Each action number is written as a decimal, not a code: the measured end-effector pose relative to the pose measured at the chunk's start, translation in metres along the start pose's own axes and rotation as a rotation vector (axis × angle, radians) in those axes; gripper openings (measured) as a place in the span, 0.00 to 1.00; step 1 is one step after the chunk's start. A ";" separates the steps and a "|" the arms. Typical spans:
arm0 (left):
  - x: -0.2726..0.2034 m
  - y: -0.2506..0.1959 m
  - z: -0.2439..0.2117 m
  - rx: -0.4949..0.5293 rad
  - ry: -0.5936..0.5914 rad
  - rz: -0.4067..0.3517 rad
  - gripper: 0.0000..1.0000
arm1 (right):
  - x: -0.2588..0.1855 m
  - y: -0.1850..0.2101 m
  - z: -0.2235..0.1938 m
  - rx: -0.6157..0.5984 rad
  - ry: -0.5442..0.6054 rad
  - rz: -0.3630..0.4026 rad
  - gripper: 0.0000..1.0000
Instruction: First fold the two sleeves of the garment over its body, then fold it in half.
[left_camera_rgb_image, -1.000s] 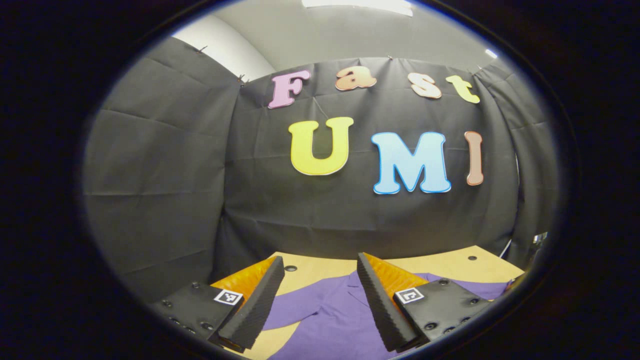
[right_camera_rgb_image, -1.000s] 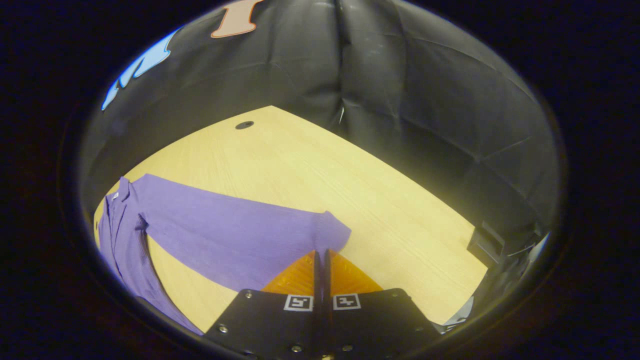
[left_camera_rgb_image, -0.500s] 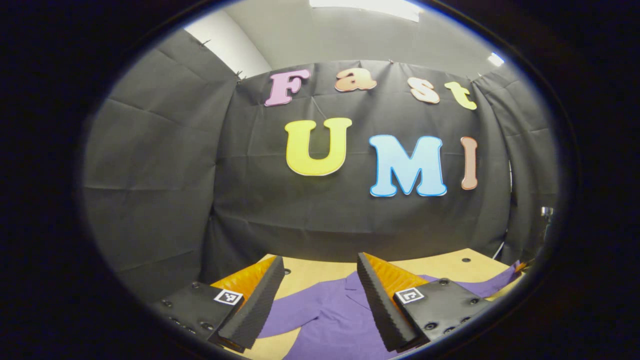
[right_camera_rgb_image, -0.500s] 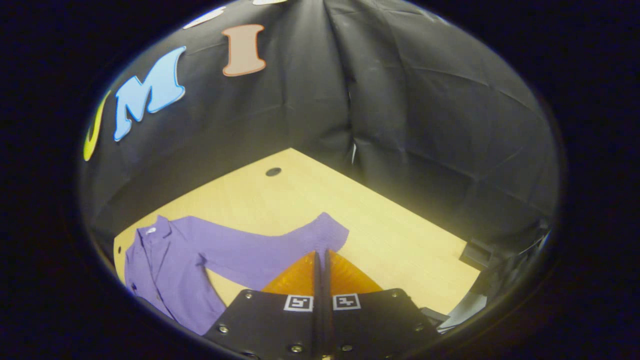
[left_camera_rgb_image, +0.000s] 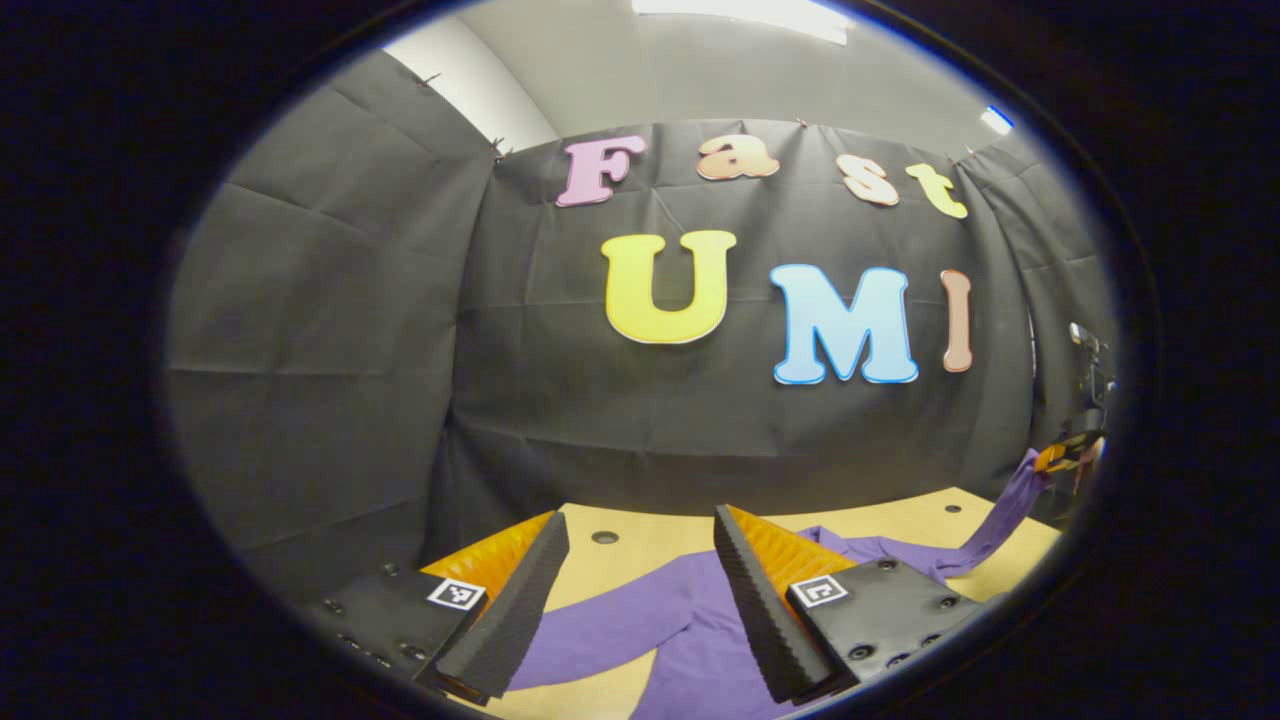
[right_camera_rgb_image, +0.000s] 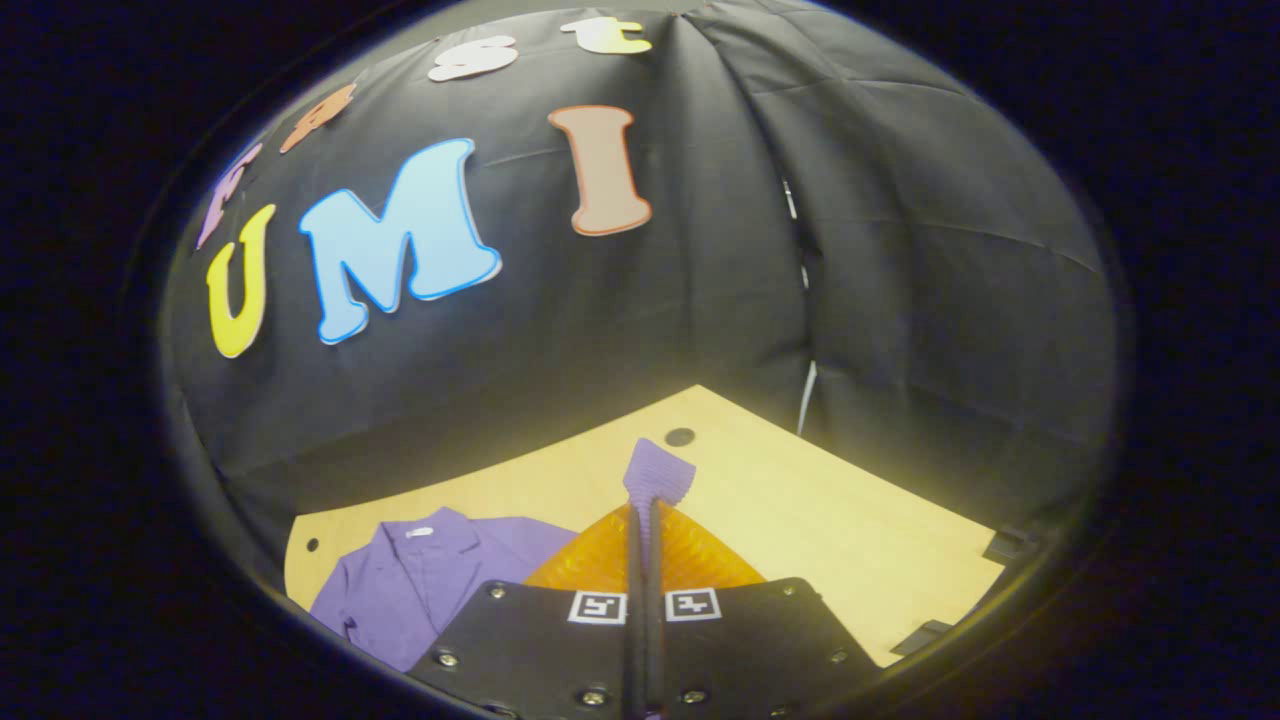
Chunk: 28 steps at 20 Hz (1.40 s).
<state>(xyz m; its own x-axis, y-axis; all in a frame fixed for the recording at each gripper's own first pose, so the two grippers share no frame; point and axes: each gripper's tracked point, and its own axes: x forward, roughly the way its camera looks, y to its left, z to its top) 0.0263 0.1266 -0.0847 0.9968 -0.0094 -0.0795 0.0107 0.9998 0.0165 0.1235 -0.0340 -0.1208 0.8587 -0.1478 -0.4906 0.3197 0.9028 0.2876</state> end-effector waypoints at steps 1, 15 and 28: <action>-0.002 0.009 -0.002 0.001 0.002 0.015 0.94 | 0.001 0.019 0.003 -0.013 -0.006 0.026 0.00; -0.025 0.096 -0.043 -0.010 0.041 0.167 0.93 | 0.004 0.245 -0.053 -0.261 0.073 0.359 0.00; -0.041 0.138 -0.078 -0.007 0.080 0.262 0.93 | 0.032 0.354 -0.231 -0.607 0.310 0.483 0.00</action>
<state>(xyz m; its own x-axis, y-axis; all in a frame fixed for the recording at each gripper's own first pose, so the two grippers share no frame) -0.0190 0.2659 -0.1567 0.9560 0.2512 -0.1516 -0.2480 0.9679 0.0398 0.1718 0.3738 -0.2253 0.6685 0.3490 -0.6567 -0.4029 0.9122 0.0746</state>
